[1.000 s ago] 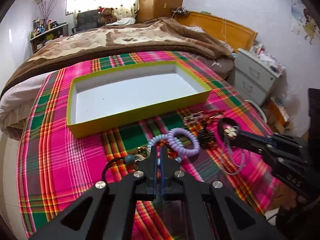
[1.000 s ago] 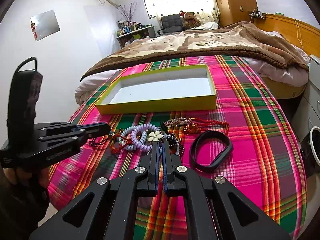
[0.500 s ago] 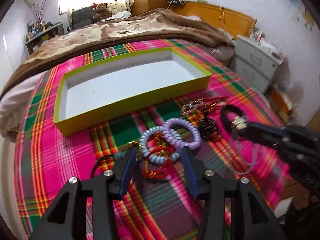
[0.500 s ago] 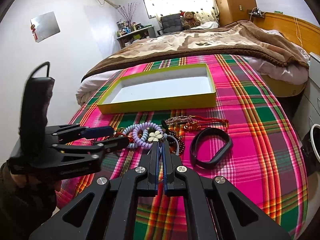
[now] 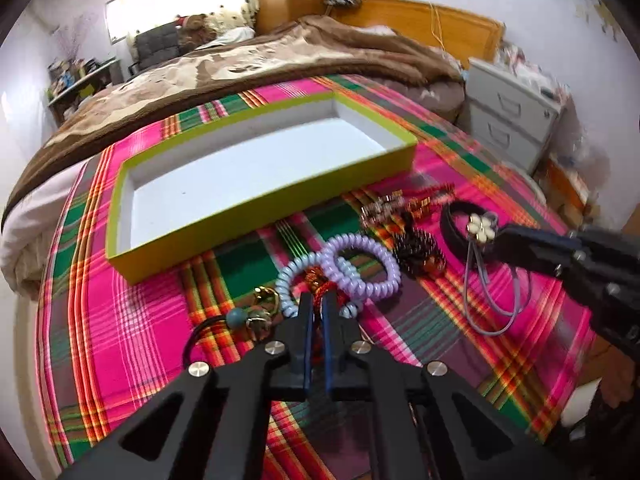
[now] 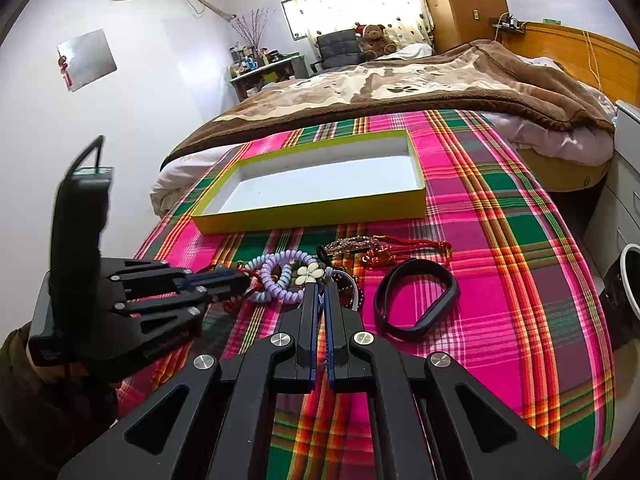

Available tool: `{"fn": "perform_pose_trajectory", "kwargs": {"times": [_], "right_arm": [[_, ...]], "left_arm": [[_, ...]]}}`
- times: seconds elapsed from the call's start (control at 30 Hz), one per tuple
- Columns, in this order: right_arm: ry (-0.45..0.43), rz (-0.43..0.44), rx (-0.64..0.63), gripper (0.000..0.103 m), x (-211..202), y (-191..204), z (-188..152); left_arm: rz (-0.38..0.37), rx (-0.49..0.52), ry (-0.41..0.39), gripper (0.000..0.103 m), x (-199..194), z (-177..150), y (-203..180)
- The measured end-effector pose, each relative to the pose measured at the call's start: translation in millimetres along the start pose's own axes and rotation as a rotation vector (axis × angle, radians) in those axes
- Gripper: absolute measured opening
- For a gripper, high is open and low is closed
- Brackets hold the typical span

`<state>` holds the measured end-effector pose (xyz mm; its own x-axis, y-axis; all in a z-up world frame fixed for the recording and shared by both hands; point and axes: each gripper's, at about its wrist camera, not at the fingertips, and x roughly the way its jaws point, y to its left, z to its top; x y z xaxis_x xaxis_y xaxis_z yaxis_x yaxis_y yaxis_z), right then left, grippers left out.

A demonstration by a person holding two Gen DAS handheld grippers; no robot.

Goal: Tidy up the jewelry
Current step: 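Carry both items into the white box and open both grippers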

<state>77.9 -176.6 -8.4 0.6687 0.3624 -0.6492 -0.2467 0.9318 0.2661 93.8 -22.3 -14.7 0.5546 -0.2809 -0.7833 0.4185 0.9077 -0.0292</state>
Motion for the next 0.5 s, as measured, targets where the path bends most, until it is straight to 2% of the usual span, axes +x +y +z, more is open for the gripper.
{"fn": "perform_pose_trajectory", "kwargs": {"times": [0.33,0.5], "right_arm": [[-0.020,0.000,-0.015,0.003,-6.2,5.1,6.6],[-0.053,0.009,-0.039,0.003,-14.3,11.0,23.5]], "left_arm": [[-0.012,-0.074,-0.106,0.004,-37.4,7.9,19.6],[-0.017,-0.111,-0.139,0.004,-48.4,17.3,30.5]]}}
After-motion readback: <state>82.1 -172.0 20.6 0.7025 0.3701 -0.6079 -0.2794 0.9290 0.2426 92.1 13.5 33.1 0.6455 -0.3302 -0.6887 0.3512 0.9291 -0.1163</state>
